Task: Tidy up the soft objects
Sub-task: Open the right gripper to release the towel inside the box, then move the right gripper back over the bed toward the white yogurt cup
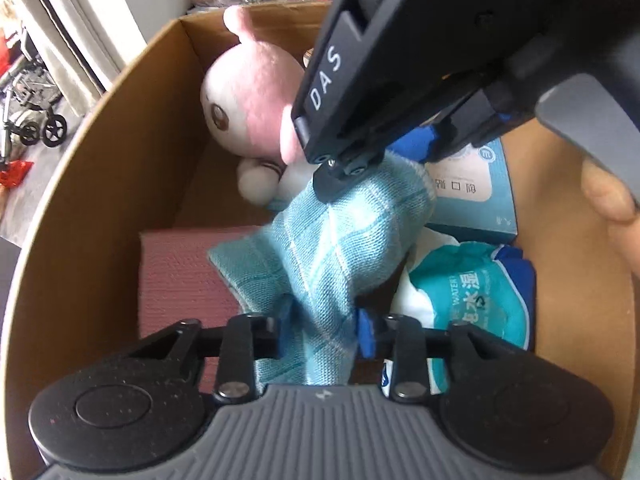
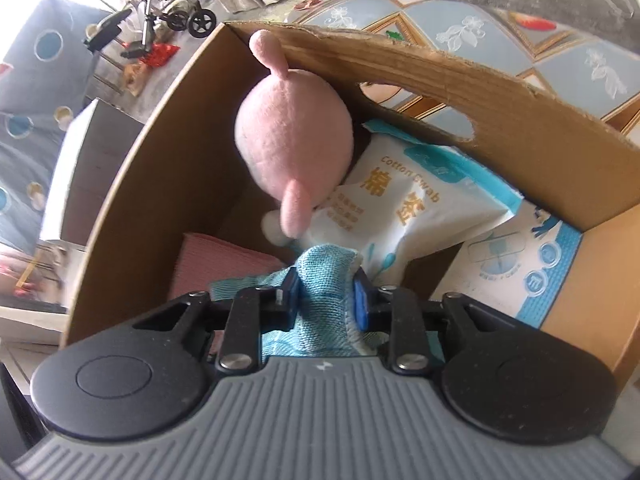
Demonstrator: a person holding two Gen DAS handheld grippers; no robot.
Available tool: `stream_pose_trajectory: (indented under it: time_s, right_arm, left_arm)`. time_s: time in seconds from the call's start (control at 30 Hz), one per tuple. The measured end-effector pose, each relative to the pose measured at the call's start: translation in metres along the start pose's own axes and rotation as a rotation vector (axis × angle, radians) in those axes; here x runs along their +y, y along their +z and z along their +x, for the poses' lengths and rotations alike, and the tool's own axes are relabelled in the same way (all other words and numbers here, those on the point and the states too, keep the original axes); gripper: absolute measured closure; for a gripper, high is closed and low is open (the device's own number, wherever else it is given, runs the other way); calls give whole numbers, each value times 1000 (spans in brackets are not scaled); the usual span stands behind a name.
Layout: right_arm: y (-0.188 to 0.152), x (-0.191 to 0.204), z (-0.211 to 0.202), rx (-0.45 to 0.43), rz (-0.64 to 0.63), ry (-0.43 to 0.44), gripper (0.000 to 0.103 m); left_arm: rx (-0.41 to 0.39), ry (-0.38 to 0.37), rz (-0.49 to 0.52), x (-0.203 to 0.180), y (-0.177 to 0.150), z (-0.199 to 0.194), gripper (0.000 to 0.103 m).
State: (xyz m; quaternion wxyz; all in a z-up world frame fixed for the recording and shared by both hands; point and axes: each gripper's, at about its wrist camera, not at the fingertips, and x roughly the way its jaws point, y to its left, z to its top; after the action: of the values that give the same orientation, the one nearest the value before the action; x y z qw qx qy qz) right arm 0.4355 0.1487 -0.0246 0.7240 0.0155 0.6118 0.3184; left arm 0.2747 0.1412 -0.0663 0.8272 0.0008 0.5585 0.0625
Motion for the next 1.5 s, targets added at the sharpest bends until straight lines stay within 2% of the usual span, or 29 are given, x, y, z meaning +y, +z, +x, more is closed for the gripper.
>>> stream_pose_trajectory:
  time_s: [0.03,0.1,0.2,0.3,0.4,0.5,0.67,0.77,0.87,1.0,1.17,1.37,1.5]
  right_arm:
    - [-1,0,-4,-15,1,6,67]
    - [-2,-2,-14,-57,5,15,53]
    - [-3,-7,-32,-120,26,22,52]
    - [-5,-11,-51,-169,52,43,52]
    - [-11,-10,-68,-198,63,62,52]
    - [-21,-11,-86,-207,91,118,52]
    - [-59,-6,-123,-262,107,163,52]
    - [-94,-7,-153,-314,116,196,51]
    - [-132,-17,-184,-343,111,205,50]
    - [-185,-44,-237,-386,117,107,48]
    - [-269,-96,-300,-483,201,-24,42]
    - [-372,-151,-326,-553,352,-96,41]
    - [-425,-177,-327,-582,443,-95,41]
  left_arm:
    - [0,-16,-7,3,-1,-2,53]
    - [-7,-49,-15,9,-6,-10,46]
    - [-22,-81,-27,17,-12,-29,34]
    - [-59,-109,-59,31,-21,-53,33]
    - [-107,-103,-104,46,-27,-78,34]
    - [-149,-97,-168,60,-29,-94,36]
    - [-209,-134,-243,79,-47,-123,37]
    - [-269,-154,-246,77,-61,-144,37]
    - [-327,-189,-220,64,-79,-159,35]
    - [-396,-239,-127,27,-101,-173,29]
    - [-484,-314,25,-34,-131,-193,21]
    - [-508,-430,187,-113,-160,-193,20]
    - [-498,-484,260,-158,-174,-181,20]
